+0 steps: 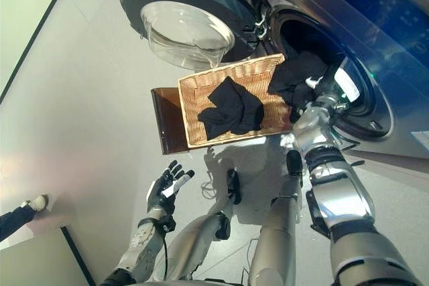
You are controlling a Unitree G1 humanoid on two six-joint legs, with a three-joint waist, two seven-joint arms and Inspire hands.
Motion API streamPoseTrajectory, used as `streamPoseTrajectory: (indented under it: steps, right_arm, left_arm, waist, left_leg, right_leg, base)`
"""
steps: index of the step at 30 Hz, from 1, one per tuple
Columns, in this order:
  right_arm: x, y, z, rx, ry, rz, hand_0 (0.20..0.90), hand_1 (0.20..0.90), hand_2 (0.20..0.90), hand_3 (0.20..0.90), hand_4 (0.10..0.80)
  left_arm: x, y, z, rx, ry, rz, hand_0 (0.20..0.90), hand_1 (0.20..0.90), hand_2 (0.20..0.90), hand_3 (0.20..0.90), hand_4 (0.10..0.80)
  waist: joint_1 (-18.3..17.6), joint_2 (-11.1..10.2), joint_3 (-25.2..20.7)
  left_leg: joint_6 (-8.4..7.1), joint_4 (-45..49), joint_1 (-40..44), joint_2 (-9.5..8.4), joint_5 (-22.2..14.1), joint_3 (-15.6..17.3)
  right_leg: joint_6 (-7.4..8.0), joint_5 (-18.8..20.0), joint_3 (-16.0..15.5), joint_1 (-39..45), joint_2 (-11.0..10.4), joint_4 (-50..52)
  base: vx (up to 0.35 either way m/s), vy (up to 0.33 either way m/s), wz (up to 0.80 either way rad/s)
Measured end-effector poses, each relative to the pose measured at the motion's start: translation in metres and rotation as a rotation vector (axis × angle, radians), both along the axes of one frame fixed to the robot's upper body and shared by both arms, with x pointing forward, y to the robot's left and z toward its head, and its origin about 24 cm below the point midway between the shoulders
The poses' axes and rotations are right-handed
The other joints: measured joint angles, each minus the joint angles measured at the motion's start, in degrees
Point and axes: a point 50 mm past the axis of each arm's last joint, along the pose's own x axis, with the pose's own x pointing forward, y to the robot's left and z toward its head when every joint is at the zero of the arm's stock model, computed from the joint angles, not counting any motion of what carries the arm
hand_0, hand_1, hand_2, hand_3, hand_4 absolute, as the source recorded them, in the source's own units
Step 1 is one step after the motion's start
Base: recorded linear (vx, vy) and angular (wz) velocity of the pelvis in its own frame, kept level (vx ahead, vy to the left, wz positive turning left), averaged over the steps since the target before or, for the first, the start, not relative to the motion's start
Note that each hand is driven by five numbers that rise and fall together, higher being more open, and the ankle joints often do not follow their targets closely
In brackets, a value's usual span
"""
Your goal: Pick up the clothes and place them into the washing machine
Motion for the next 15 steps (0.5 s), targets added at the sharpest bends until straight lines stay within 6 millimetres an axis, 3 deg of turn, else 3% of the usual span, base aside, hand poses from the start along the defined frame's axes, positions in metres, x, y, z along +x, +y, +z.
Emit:
streamPoseTrajectory:
  steps: [5, 10, 15]
  right_arm:
    - [0.005, -0.017, 0.042, 0.173, -0.101, -0.012, 0.200, 0.200, 0.200, 0.200, 0.300]
    - [0.001, -0.034, 0.056, 0.370, -0.176, -0.044, 0.200, 0.200, 0.200, 0.200, 0.300]
    - [-0.003, -0.041, 0.063, 0.445, -0.216, -0.079, 0.200, 0.200, 0.200, 0.200, 0.300]
  left_arm:
    - [-0.002, 0.001, -0.001, -0.003, 0.000, -0.017, 0.900, 0.900, 0.900, 0.900, 0.800]
    - [-0.005, 0.007, -0.001, -0.008, -0.005, -0.031, 0.900, 0.900, 0.900, 0.900, 0.800]
    - [-0.005, 0.008, 0.001, -0.021, -0.013, -0.035, 0.900, 0.900, 0.900, 0.900, 0.800]
  waist:
    - [2.32, 0.11, -0.08]
    - [4.27, 0.32, -0.22]
    - [4.36, 0.67, -0.44]
  left_leg:
    - [-0.12, -0.19, -0.15, 0.03, 0.18, -0.03]
    - [-0.18, -0.44, -0.29, 0.05, 0.41, -0.43]
    - [-0.66, -0.95, -0.93, -0.19, 0.69, -1.45]
  right_leg:
    - [-0.45, 0.37, -0.04, 0.10, 0.02, -0.85]
    - [-0.45, 0.39, -0.42, 0.14, -0.10, -1.04]
    - [-0.34, 0.30, -1.21, 0.06, -0.58, -1.59]
  base:
    - [0.000, 0.000, 0.00]
    - [0.007, -0.006, 0.03]
    - [-0.004, -0.008, 0.09]
